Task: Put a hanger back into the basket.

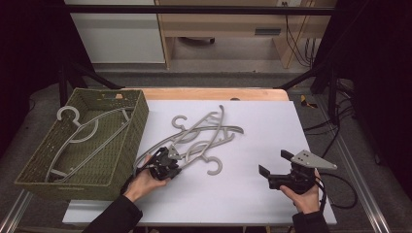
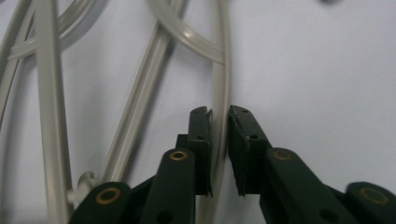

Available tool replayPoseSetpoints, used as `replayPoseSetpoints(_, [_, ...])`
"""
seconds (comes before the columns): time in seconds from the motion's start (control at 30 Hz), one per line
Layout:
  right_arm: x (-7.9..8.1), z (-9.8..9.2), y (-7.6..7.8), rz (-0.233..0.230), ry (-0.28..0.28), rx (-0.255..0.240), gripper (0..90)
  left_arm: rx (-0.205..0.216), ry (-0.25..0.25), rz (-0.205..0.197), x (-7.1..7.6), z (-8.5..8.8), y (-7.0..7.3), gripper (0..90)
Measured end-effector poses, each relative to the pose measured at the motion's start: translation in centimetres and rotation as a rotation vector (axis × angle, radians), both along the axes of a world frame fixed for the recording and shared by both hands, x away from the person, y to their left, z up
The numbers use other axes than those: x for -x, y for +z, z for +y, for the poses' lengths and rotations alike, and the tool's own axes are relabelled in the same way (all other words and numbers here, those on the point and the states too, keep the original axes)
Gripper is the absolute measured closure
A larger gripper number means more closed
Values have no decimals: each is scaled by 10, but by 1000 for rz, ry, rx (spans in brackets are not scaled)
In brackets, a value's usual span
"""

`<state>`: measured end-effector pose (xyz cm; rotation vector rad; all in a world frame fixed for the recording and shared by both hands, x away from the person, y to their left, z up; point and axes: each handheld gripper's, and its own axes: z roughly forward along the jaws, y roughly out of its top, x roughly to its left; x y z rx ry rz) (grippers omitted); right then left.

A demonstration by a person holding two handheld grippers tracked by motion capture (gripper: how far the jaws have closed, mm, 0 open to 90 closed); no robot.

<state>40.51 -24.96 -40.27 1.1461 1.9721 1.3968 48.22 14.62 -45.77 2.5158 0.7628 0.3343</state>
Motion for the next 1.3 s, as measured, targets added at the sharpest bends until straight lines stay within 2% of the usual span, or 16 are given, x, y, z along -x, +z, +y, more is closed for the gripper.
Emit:
replayPoseSetpoints(0.03, [0, 0, 0, 0, 0, 0, 31, 0, 0, 0, 0, 0, 0, 819])
replayPoseSetpoints(0.07, [0, 0, 0, 0, 0, -2, 31, -4, 22, -2, 2, -1, 2, 819])
replayPoseSetpoints(0.13, [0, 0, 0, 0, -1, -3, 32, 21, 16, 19, 1, 1, 2, 820])
replayPoseSetpoints(0.23, [0, 0, 0, -1, 1, -5, 32, 8, 16, 30, -1, 0, 1, 806])
replayPoseSetpoints(0.3, [0, 0, 0, -1, 1, -4, 32, -15, 35, -4, 0, -1, 0, 702])
replayPoseSetpoints(0.33, [0, 0, 0, 0, 1, -4, 32, -9, 43, 8, -1, -1, 0, 680])
replayPoseSetpoints(0.43, [0, 0, 0, -1, 1, -1, 32, 22, 62, 51, -5, 2, 0, 693])
replayPoseSetpoints(0.53, [0, 1, 0, -2, 6, 0, 32, 17, 65, 63, -6, 2, 0, 708])
replayPoseSetpoints(0.6, [0, 1, 1, -3, 8, 3, 32, 12, 62, 69, -6, 0, 1, 753])
replayPoseSetpoints(0.67, [1, 1, 1, -5, 9, 2, 32, 0, 55, 56, -4, -2, 1, 812])
replayPoseSetpoints(0.87, [1, 0, 1, -4, 6, 1, 34, -20, 50, 18, 0, -4, 2, 821])
replayPoseSetpoints(1.07, [1, 0, 1, -7, 8, 2, 34, 28, 54, -24, 8, 0, 14, 822])
replayPoseSetpoints(1.3, [2, -1, 2, -13, 6, -3, 36, 106, 54, -73, 19, 9, 34, 823])
